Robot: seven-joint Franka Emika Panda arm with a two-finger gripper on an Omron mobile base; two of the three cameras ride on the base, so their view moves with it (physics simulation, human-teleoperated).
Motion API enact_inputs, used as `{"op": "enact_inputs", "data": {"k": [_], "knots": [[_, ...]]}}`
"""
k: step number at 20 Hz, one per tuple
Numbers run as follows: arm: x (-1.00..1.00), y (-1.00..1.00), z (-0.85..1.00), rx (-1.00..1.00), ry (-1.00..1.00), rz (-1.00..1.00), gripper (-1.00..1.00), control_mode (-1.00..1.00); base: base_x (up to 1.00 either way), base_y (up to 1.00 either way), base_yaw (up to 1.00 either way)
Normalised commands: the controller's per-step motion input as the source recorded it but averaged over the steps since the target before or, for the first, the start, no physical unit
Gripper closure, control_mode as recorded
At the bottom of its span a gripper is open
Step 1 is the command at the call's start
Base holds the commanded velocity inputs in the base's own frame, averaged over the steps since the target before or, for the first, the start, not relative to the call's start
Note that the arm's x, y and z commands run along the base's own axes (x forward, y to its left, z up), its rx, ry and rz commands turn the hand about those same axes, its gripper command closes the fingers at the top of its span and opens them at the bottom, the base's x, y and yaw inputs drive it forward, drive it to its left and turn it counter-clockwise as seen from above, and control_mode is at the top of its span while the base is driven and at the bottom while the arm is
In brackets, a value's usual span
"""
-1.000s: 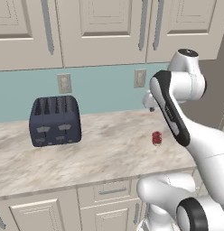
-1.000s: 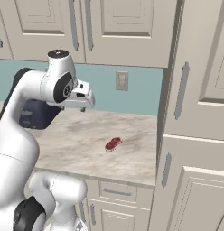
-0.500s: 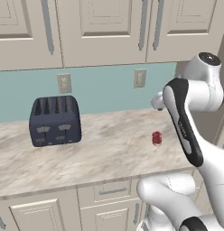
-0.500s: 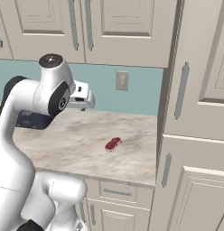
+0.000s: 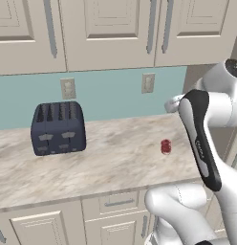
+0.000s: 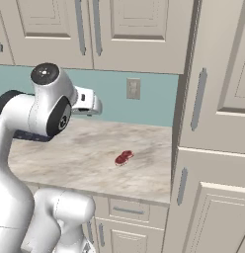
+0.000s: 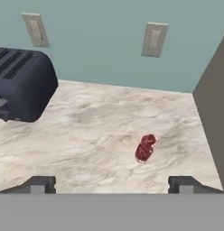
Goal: Retrieve the tupperware from the cabinet, then place the raw meat into the tupperware to avoid contamination.
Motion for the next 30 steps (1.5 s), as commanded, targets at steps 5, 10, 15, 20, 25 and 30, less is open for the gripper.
{"op": "enact_inputs", "data": {"k": [5, 10, 15, 20, 25, 30], "knots": [[-0.04, 0.0, 0.3, 0.0, -0.13, 0.0, -1.0, -1.0, 0.0, 0.0, 0.0], [0.0, 0.0, 0.31, 0.0, -0.14, 0.0, -1.0, -1.0, 0.0, 0.0, 0.0], [0.0, 0.0, 0.31, 0.0, -0.14, 0.0, -1.0, -1.0, 0.0, 0.0, 0.0], [0.0, 0.0, 0.37, 0.0, -0.19, 0.0, -1.0, -1.0, 0.0, 0.0, 0.0], [0.02, 0.0, 0.35, 0.0, -0.21, 0.0, -1.0, -1.0, 0.0, 0.0, 0.0], [0.01, 0.0, 0.32, 0.0, -0.19, 0.0, -1.0, -1.0, 0.0, 0.0, 0.0]]}}
